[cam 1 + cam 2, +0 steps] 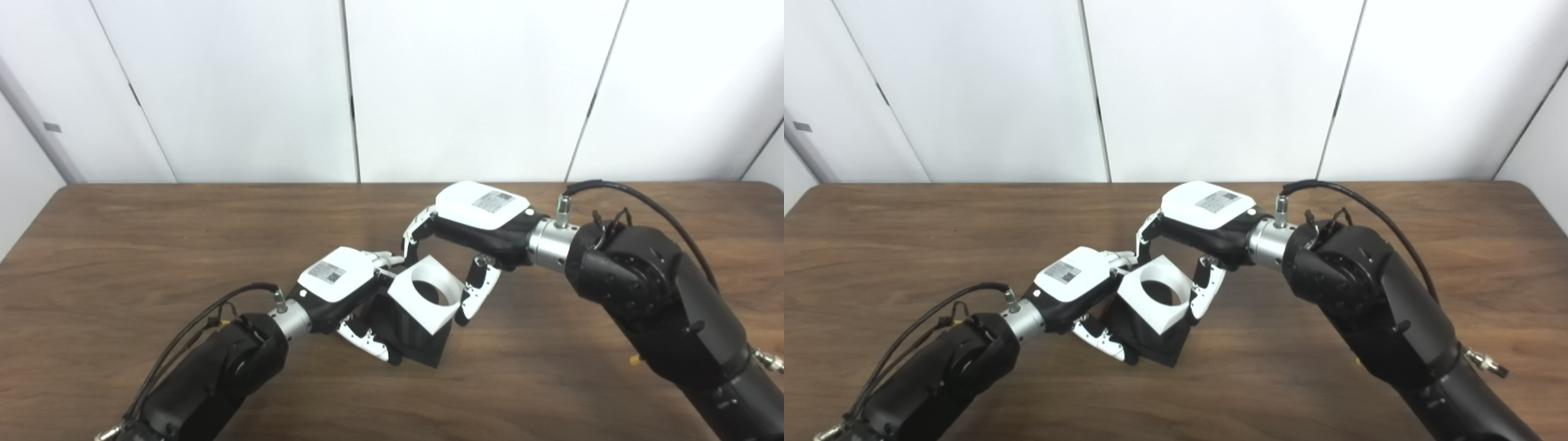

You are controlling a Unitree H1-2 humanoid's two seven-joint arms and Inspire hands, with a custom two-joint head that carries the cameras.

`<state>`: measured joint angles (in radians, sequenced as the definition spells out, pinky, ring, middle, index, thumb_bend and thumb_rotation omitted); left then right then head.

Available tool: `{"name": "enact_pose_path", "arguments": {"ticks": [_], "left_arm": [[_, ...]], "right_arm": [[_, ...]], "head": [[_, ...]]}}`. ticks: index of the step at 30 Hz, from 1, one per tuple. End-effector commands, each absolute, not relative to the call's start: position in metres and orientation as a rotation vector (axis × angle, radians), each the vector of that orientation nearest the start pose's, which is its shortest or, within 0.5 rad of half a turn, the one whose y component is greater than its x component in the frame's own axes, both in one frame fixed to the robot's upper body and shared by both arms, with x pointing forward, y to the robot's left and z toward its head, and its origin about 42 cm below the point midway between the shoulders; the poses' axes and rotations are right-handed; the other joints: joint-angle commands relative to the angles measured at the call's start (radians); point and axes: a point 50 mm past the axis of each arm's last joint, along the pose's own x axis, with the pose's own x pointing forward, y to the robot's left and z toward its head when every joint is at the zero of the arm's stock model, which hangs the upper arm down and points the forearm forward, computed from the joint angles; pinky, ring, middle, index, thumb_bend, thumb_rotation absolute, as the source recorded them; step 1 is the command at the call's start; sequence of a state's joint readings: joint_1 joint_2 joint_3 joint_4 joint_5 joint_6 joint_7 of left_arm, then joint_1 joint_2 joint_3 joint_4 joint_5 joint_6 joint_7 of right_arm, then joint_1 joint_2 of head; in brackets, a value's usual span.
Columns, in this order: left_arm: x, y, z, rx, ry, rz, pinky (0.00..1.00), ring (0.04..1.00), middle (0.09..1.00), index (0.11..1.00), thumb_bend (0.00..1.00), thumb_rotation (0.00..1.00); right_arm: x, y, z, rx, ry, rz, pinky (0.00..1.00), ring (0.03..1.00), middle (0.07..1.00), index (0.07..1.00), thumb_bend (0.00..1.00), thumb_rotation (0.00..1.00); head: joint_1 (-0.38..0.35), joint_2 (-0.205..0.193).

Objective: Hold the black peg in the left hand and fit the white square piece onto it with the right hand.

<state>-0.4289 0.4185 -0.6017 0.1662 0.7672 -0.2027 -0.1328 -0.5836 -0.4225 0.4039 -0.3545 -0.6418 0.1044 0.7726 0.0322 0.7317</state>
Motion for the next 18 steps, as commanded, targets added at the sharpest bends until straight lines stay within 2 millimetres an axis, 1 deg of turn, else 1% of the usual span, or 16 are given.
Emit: {"name": "enact_pose_path", "arguments": {"ticks": [1,13,18], "left_arm": [[0.3510,0.1762,0.1038,1.439,-0.294,-0.865,0.86,0.908,0.909,0.493,0.52,0.08],[0.3505,0.1738,0.1045,1.421,-0.282,-0.871,0.88,0.923,0.919,0.493,0.52,0.08],[0.3507,0.1732,0.1046,1.418,-0.293,-0.870,0.86,0.913,0.914,0.493,0.52,0.08]], "right_arm": [[0.3587,-0.1537,0.3210,-1.345,-0.539,0.786,0.78,0.815,0.751,0.477,0.52,0.13],[0.3640,-0.1492,0.3145,-1.320,-0.523,0.795,0.79,0.810,0.747,0.477,0.52,0.13],[0.3667,-0.1479,0.3118,-1.308,-0.506,0.798,0.80,0.811,0.746,0.477,0.52,0.13]], "head": [[0.001,-0.001],[0.006,0.001],[0.006,0.001]]}}
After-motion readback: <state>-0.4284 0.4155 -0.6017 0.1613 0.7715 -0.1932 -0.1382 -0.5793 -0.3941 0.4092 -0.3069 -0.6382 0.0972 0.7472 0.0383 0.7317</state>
